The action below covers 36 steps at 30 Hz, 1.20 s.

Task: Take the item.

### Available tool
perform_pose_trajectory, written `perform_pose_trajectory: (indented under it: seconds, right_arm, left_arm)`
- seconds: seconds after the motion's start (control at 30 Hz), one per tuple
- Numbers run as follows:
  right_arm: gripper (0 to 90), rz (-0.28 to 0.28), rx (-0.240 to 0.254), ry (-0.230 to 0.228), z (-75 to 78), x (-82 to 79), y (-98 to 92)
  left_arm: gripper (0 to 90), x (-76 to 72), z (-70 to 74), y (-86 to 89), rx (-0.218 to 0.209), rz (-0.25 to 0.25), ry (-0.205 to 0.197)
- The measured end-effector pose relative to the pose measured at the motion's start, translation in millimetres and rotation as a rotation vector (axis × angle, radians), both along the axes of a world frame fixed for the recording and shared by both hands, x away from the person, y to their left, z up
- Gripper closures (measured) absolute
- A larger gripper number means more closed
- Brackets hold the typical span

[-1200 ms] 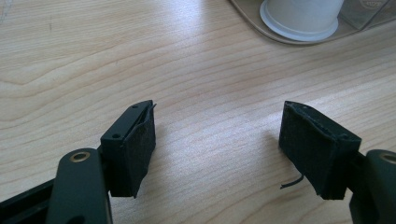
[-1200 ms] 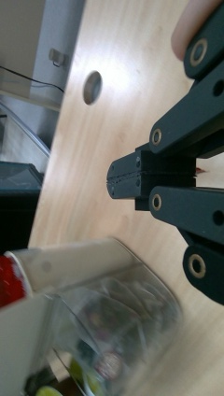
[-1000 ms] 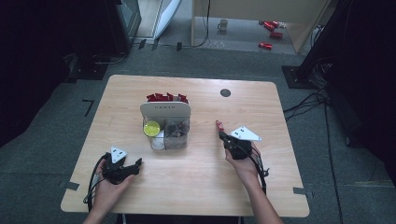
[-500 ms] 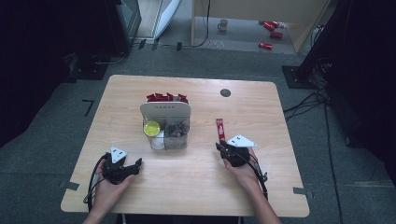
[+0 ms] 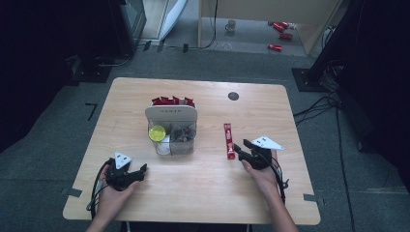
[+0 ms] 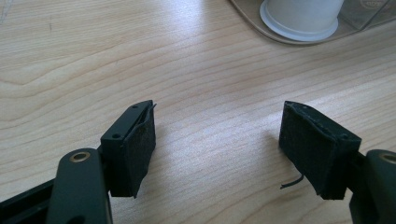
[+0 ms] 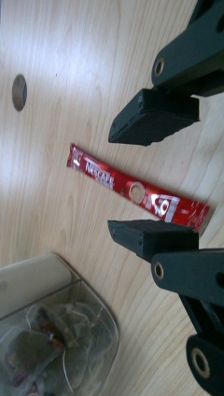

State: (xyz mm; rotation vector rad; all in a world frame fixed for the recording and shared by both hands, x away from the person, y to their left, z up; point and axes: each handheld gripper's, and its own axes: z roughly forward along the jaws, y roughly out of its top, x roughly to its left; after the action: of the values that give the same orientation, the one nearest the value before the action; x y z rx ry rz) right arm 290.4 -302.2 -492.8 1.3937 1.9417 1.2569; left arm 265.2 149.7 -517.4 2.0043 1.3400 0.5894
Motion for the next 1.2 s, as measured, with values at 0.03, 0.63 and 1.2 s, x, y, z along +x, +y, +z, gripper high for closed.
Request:
perform_pose_trajectory:
  seconds: [0.03, 0.63, 1.2]
  right_arm:
    - [49.1, -0.006, 0.001, 0.001, 0.2, -0.7, -3.2]
    - [13.2, -0.111, -0.043, 0.076, -5.0, -22.5, -51.7]
    - [1.6, -0.144, -0.065, 0.164, -24.9, -50.4, -89.7]
  left_arm:
    - [27.7, 0.0, 0.0, 0.0, 0.0, 0.0, 0.0]
    - [27.7, 0.0, 0.0, 0.0, 0.0, 0.0, 0.0]
    - [27.8, 0.0, 0.0, 0.0, 0.0, 0.0, 0.0]
